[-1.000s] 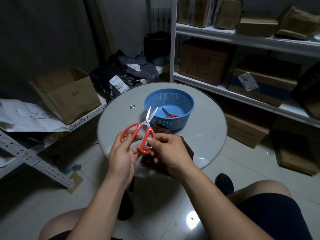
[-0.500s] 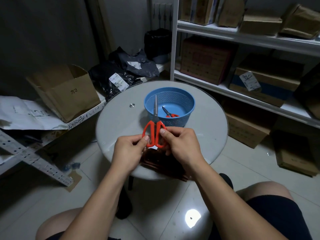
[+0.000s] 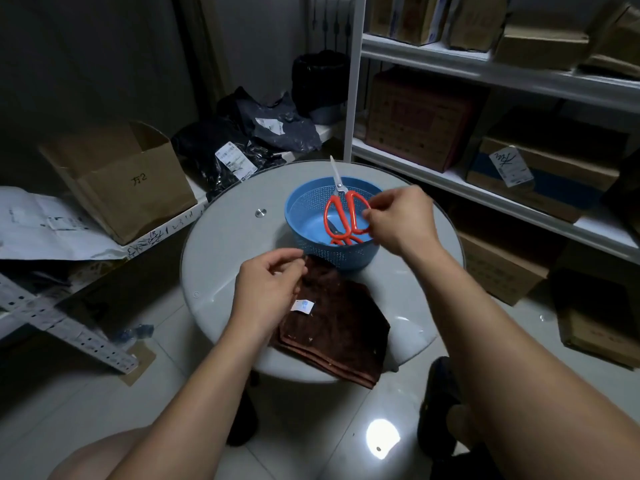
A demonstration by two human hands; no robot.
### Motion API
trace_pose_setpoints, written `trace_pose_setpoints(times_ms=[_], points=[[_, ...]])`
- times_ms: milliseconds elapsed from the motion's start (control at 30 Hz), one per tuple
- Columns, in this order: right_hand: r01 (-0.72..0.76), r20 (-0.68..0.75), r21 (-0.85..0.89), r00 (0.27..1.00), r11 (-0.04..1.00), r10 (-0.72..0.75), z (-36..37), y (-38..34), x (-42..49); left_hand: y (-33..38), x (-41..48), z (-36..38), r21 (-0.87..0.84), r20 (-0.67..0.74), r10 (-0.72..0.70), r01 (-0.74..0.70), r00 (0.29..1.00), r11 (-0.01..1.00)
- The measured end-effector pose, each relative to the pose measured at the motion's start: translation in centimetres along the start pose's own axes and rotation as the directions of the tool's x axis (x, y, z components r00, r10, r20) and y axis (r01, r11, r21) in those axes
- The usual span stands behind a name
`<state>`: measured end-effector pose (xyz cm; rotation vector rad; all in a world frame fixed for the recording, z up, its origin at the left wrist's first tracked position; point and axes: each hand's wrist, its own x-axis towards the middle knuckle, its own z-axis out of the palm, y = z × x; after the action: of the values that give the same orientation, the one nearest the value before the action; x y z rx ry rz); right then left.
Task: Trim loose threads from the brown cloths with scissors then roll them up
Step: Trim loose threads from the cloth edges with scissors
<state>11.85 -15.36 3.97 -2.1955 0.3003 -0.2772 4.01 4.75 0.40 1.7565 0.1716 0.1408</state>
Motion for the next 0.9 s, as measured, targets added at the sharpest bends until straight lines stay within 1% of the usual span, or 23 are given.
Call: trace_pose_setpoints(times_ms=[67, 133, 167, 267, 367, 433, 500, 533, 633, 700, 800, 867, 900], points=[[0.118, 0.020, -0.242, 0.993, 0.963, -0.117, 0.3, -0.7, 2.3, -1.0, 0.4, -0.3, 0.123, -0.026, 0.006, -0.003, 1.000, 0.992], [0.213, 0.099, -0.428, 0.977, 0.878, -0.189, 1.0, -1.2, 3.9, -2.2, 0.7, -0.8, 0.231, -0.037, -0.005, 0.014, 0.999, 0.973], [0.250, 0.154, -0.498, 0.968, 0.830, -0.198, 1.6, -1.3, 4.5, -2.9, 1.0, -1.0, 0.266, -0.042, -0.015, 0.026, 0.999, 0.964], [0.325, 0.284, -0.611, 0.941, 0.722, -0.184, 3.3, -1.2, 5.4, -4.2, 1.6, -1.8, 0.302, -0.025, -0.046, 0.051, 0.999, 0.952], [0.369, 0.376, -0.631, 0.915, 0.682, -0.148, 4.6, -0.9, 5.8, -4.6, 2.5, -1.9, 0.291, -0.018, -0.066, 0.068, 0.998, 0.954], [0.372, 0.387, -0.637, 0.912, 0.675, -0.137, 4.7, -0.6, 6.2, -4.4, 3.3, -1.7, 0.256, -0.031, -0.067, 0.073, 0.997, 0.964], [0.364, 0.361, -0.637, 0.919, 0.680, -0.154, 4.5, -0.3, 6.3, -3.7, 3.9, -1.1, 0.187, -0.032, -0.078, 0.083, 0.996, 0.979], [0.361, 0.343, -0.627, 0.924, 0.691, -0.172, 4.3, -0.2, 6.1, -3.2, 4.4, -0.7, 0.138, -0.023, -0.107, 0.109, 0.994, 0.984], [0.329, 0.256, -0.537, 0.941, 0.776, -0.222, 3.4, 0.4, 5.1, -1.8, 6.1, 1.3, 0.032, 0.027, -0.221, 0.221, 0.975, 0.975], [0.303, 0.161, -0.433, 0.953, 0.849, -0.258, 2.6, 0.6, 3.9, -1.0, 7.8, 2.5, 0.057, 0.041, -0.234, 0.231, 0.971, 0.971], [0.269, -0.032, -0.274, 0.957, 0.923, -0.288, 1.1, 0.7, 1.1, -0.6, 10.7, 3.3, 0.123, -0.007, -0.247, 0.246, 0.969, 0.962], [0.228, -0.139, -0.154, 0.958, 0.961, -0.250, 0.6, 0.8, -1.1, -0.3, 12.4, 3.3, 0.165, -0.020, -0.260, 0.260, 0.965, 0.951], [0.189, -0.152, -0.103, 0.967, 0.977, -0.203, 0.4, 1.1, -2.2, 0.0, 13.0, 3.3, 0.171, -0.024, -0.263, 0.263, 0.964, 0.949]])
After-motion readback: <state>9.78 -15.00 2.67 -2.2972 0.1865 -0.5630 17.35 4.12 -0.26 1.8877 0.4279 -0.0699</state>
